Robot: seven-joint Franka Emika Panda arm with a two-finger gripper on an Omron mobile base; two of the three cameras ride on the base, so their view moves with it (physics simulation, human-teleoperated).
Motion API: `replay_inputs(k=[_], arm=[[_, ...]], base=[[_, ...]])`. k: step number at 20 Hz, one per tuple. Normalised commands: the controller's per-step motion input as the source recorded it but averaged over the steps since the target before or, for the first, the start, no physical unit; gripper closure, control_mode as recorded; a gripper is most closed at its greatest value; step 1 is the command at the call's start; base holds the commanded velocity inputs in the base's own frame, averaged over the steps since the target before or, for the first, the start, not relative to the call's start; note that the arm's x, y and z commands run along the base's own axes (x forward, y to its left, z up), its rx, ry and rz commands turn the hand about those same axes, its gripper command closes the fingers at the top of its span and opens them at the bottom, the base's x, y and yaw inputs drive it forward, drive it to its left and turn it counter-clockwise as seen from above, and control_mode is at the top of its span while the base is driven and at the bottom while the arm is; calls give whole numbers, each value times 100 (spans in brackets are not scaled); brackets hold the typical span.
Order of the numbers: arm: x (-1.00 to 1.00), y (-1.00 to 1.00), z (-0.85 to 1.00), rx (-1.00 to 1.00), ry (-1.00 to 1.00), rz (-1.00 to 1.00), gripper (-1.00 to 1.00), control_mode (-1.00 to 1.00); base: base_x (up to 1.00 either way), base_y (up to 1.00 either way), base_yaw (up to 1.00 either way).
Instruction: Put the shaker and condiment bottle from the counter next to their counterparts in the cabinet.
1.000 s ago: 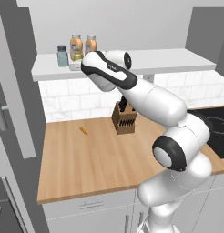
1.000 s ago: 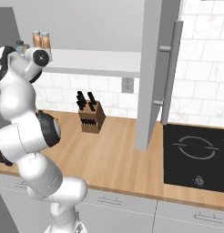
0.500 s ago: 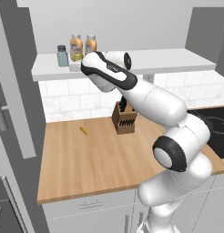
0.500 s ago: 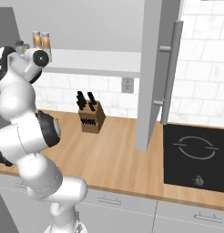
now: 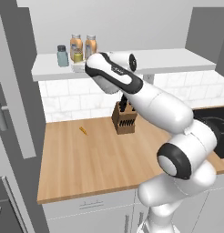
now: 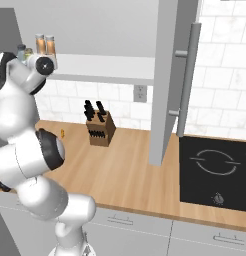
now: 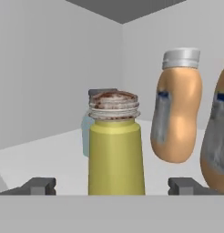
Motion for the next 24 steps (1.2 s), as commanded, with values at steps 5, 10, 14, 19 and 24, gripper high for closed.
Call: replay_inputs(k=[5, 10, 14, 19, 24], arm=[[-43, -31, 0, 2, -3, -1, -100, -100], [-51, -34, 0, 5, 0, -2, -100, -100], [-63, -37, 0, 9, 0, -2, -100, -100], [-81, -35, 0, 11, 0, -5, -100, -100], [-100, -30, 0, 16, 0, -13, -100, -100]], base=[[0, 0, 0], [0, 0, 0], [0, 0, 0], [0, 0, 0], [0, 0, 0]])
